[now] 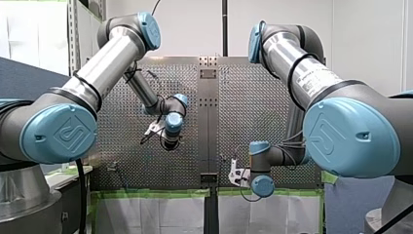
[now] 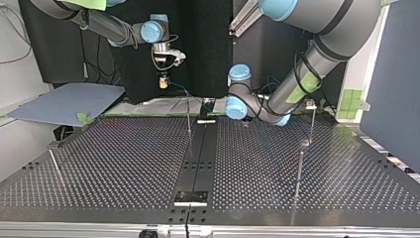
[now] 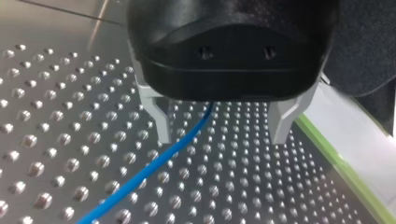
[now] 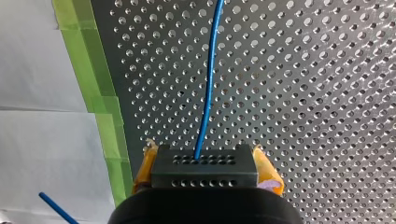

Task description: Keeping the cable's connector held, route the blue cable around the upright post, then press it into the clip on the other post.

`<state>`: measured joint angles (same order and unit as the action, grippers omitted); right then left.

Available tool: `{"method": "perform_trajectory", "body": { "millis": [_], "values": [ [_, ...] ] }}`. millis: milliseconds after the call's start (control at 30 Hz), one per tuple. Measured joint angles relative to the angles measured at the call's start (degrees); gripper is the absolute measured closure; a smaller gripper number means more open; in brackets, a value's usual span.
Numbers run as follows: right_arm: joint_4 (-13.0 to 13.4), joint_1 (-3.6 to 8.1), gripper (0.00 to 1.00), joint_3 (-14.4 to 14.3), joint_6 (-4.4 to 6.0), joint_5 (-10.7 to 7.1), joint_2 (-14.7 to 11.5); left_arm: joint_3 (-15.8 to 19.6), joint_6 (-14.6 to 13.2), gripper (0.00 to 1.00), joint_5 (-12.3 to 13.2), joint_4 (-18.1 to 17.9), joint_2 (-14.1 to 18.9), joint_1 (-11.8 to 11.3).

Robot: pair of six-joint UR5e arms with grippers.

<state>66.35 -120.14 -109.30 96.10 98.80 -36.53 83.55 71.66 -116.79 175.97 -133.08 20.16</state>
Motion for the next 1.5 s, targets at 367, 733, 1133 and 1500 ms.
{"method": "perform_trajectory", "body": {
  "millis": [367,733,1133,1500],
  "values": [
    [0.0,-0.14,1.0,0.0,0.01,-0.33,0.0,0.0,1.7,0.0,3.3,-0.1,-2.2,1.5],
    [0.0,-0.31,1.0,0.0,-0.01,-1.12,0.0,0.0,2.0,0.0,5.1,-0.2,-3.3,3.7],
    [0.2,-0.44,1.0,0.0,-0.01,-2.0,0.0,0.0,4.7,0.0,9.0,-1.4,-5.6,5.5],
    [0.3,-0.49,1.0,0.0,-0.07,-2.11,0.0,0.0,10.8,0.0,15.1,-4.8,-5.7,5.8]
  ]
}}
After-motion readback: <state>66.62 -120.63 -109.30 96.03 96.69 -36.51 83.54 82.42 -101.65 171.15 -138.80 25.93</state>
